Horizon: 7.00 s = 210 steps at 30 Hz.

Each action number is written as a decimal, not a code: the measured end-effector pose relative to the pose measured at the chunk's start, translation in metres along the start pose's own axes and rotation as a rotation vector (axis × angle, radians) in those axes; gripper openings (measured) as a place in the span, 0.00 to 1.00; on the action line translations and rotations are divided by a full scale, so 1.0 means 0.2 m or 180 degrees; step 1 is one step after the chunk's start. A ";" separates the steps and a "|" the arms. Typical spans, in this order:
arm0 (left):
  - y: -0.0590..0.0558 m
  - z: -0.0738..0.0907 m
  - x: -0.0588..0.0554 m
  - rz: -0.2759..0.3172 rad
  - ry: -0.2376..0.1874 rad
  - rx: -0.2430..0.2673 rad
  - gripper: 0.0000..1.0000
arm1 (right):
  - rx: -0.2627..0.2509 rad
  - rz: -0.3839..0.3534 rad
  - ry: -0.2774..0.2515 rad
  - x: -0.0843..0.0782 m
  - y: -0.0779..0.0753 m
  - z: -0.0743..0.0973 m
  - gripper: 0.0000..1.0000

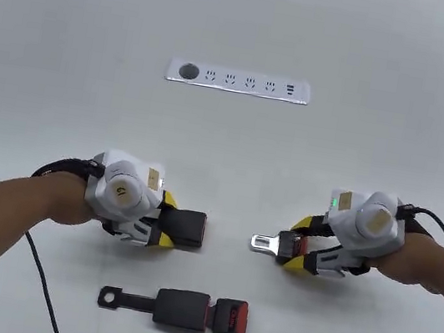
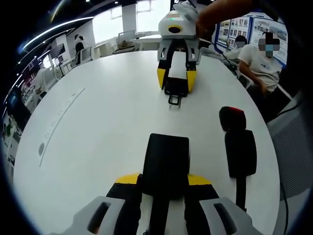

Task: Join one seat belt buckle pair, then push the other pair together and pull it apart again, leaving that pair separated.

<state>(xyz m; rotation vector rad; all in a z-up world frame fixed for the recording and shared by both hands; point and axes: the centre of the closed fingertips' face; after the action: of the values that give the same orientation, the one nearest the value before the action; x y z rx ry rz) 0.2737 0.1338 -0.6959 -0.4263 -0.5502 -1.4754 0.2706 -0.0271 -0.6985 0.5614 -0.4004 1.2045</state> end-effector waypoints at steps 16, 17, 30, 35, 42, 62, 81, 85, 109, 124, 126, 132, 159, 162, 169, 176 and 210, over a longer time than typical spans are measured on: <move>-0.01 0.00 0.00 -0.0021 0.0037 -0.0021 0.35 | 0.0062 0.0031 -0.0083 0.12 0.02 -0.07 0.33; -0.01 0.00 0.00 -0.0022 0.0041 -0.0023 0.35 | 0.0075 0.0039 -0.0095 0.13 0.03 -0.08 0.33; -0.01 0.00 0.00 -0.0050 0.0070 -0.0047 0.35 | 0.0094 0.0044 -0.0165 0.20 0.04 -0.12 0.33; -0.01 0.00 0.00 -0.0048 0.0075 -0.0046 0.35 | 0.0081 0.0038 -0.0173 0.23 0.07 -0.14 0.33; -0.01 0.00 0.00 -0.0046 0.0075 -0.0046 0.35 | 0.0112 0.0061 -0.0181 0.27 0.08 -0.18 0.33; -0.03 0.01 0.01 -0.0063 0.0087 -0.0060 0.34 | 0.0126 0.0048 -0.0281 0.34 0.12 -0.25 0.33; -0.03 0.00 0.01 -0.0220 0.0191 -0.0182 0.33 | 0.0149 0.0070 -0.0324 0.41 0.14 -0.28 0.32; -0.03 0.00 0.01 -0.0277 0.0211 -0.0221 0.33 | 0.0154 0.0093 -0.0308 0.41 0.13 -0.30 0.32; -0.02 0.00 0.01 -0.0371 0.0260 -0.0302 0.33 | 0.0142 0.0130 -0.0318 0.43 0.13 -0.31 0.32; -0.02 0.00 0.01 -0.0388 0.0251 -0.0305 0.33 | 0.0128 0.0157 -0.0319 0.43 0.14 -0.30 0.33; -0.02 0.00 0.01 -0.0396 0.0257 -0.0307 0.34 | 0.0121 0.0158 -0.0319 0.43 0.14 -0.30 0.33; -0.03 0.00 0.01 -0.0423 0.0284 -0.0313 0.34 | 0.0128 0.0166 -0.0327 0.43 0.14 -0.30 0.33; -0.04 0.01 -0.01 -0.0349 0.0290 -0.0253 0.34 | 0.0100 0.0148 -0.0307 0.38 0.13 -0.28 0.33; -0.04 0.01 -0.01 -0.0353 0.0301 -0.0257 0.34 | 0.0094 0.0144 -0.0307 0.38 0.13 -0.29 0.33; -0.04 0.01 -0.01 -0.0343 0.0293 -0.0254 0.34 | 0.0093 0.0149 -0.0301 0.36 0.12 -0.27 0.33; -0.04 0.01 -0.01 -0.0329 0.0277 -0.0249 0.34 | 0.0081 0.0148 -0.0308 0.30 0.11 -0.23 0.33; -0.04 0.01 0.00 -0.0287 0.0269 -0.0224 0.35 | -0.0001 0.0071 -0.0232 0.02 0.00 0.00 0.33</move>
<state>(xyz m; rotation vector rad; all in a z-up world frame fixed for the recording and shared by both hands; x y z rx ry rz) 0.2650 0.1343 -0.6948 -0.3963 -0.4563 -1.5956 0.2713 -0.0239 -0.6952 0.6033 -0.4698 1.2076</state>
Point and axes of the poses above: the centre of the closed fingertips' face, and the gripper's own axes: z roughly backward along the fingers, y roughly to its left, x roughly out of its top, and after that the axes turned 8 degrees about -z, right-handed
